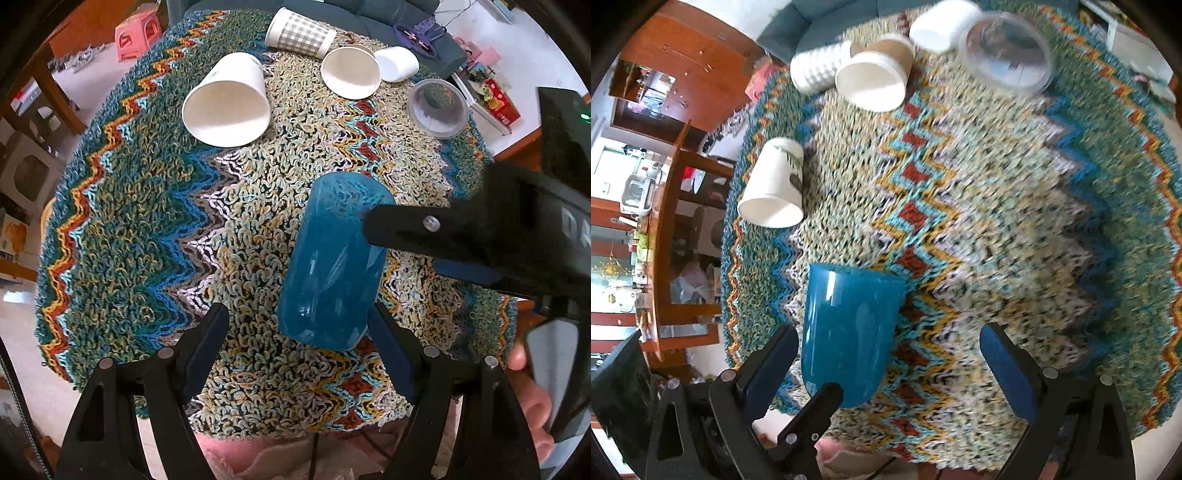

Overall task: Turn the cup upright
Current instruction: 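Grasp the blue cup with the right tool while the left tool releases it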

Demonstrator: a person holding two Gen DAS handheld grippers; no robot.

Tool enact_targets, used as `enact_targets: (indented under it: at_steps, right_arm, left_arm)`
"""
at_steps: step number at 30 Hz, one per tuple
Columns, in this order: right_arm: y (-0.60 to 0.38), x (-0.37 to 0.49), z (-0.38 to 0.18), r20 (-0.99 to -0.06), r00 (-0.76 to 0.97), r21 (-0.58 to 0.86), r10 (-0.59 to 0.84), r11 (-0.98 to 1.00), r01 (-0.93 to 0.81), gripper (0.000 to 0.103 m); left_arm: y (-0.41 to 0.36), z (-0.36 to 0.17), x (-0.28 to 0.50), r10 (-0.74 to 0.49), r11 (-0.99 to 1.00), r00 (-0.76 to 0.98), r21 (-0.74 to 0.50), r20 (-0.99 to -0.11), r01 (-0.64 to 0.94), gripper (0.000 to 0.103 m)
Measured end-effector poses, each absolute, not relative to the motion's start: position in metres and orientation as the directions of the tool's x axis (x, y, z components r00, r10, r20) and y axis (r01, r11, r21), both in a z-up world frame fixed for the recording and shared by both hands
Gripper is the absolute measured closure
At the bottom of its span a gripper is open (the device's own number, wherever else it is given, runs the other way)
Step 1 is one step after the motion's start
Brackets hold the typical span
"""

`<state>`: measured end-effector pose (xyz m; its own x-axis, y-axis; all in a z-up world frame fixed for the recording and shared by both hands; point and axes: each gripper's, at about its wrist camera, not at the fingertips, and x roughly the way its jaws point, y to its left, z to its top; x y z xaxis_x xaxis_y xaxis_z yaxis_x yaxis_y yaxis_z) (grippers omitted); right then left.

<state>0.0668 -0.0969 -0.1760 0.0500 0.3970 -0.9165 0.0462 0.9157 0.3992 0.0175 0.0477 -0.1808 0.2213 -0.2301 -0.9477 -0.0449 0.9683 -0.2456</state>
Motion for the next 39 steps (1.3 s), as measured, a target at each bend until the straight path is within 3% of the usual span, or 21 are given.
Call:
enact_targets:
  at_steps: [8, 19, 24, 39]
  right_arm:
    - [-0.082, 0.081, -0.197, -0.896, -0.029, 0.435, 0.444, 0.889, 0.143, 0.004]
    - [-0.060, 0.092, -0.207, -0.932, -0.089, 0.340, 0.352, 0.932, 0.126, 0.005]
    - [-0.049, 0.092, -0.221, -0.913, -0.149, 0.367, 0.380, 0.924, 0.108, 0.029]
    - [-0.085, 0.076, -0.196, -0.902, -0.038, 0.429, 0.430, 0.902, 0.045, 0.030]
  left_arm:
    - [0.058, -0.184, 0.017, -0.273, 0.956, 0.227, -0.290, -0.935, -0.045, 0.023]
    - [0.079, -0.185, 0.014, -0.316, 0.938, 0.236, -0.340, -0.919, -0.067, 0.023]
    - [0.087, -0.181, 0.008, -0.316, 0.939, 0.238, -0.339, -0.918, -0.059, 0.023]
    - [0.073, -0.177, 0.006, -0.304, 0.950, 0.232, -0.312, -0.924, 0.001, 0.023]
